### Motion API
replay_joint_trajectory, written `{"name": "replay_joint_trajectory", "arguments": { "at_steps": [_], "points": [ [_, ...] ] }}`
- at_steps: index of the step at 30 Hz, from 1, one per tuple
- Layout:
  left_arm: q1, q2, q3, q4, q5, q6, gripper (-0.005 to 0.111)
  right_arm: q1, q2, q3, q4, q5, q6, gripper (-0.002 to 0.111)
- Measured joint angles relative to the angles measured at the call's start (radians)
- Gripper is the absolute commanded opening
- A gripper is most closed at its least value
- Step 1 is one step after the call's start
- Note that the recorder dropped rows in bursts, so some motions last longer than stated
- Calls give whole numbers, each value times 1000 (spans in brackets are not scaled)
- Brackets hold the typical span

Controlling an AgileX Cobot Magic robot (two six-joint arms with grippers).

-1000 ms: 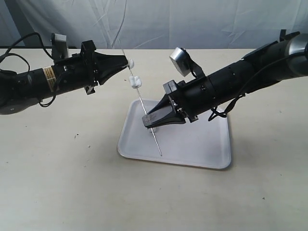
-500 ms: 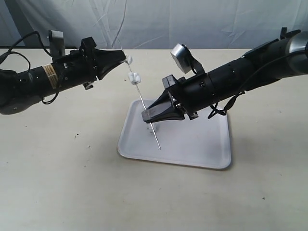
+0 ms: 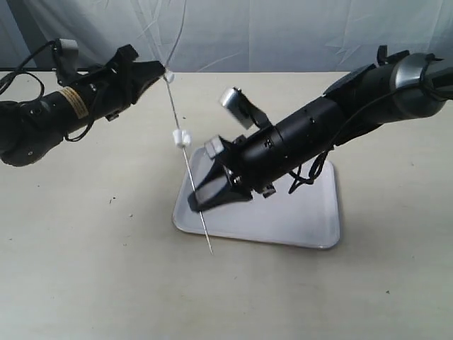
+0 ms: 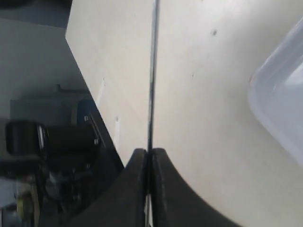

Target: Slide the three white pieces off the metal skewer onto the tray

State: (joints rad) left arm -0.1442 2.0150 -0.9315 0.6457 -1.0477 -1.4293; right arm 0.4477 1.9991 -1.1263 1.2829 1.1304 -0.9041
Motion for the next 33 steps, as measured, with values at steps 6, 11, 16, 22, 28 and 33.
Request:
{"name": "replay_joint_trajectory", "arguments": {
  "at_steps": [6, 11, 16, 22, 28, 33],
  "points": [
    [13, 0, -33, -164, 87, 48, 0, 33, 5, 14, -97, 80, 10, -1],
    [13, 0, -38, -89, 121, 31, 0, 25, 3, 14, -142, 75, 26, -1],
    [13, 0, -38, 172, 127, -132, 0, -31, -26, 15, -377, -148, 193, -1],
    [-17, 0, -39, 563, 29, -264, 16, -88, -71, 15, -445, -296, 253, -1],
    [-94, 0, -39, 681, 56, -294, 49, -92, -118, 15, -439, -337, 248, -1],
    [-139, 0, -39, 662, 120, -297, 58, -92, -120, 15, -439, -297, 248, -1]
  ]
}}
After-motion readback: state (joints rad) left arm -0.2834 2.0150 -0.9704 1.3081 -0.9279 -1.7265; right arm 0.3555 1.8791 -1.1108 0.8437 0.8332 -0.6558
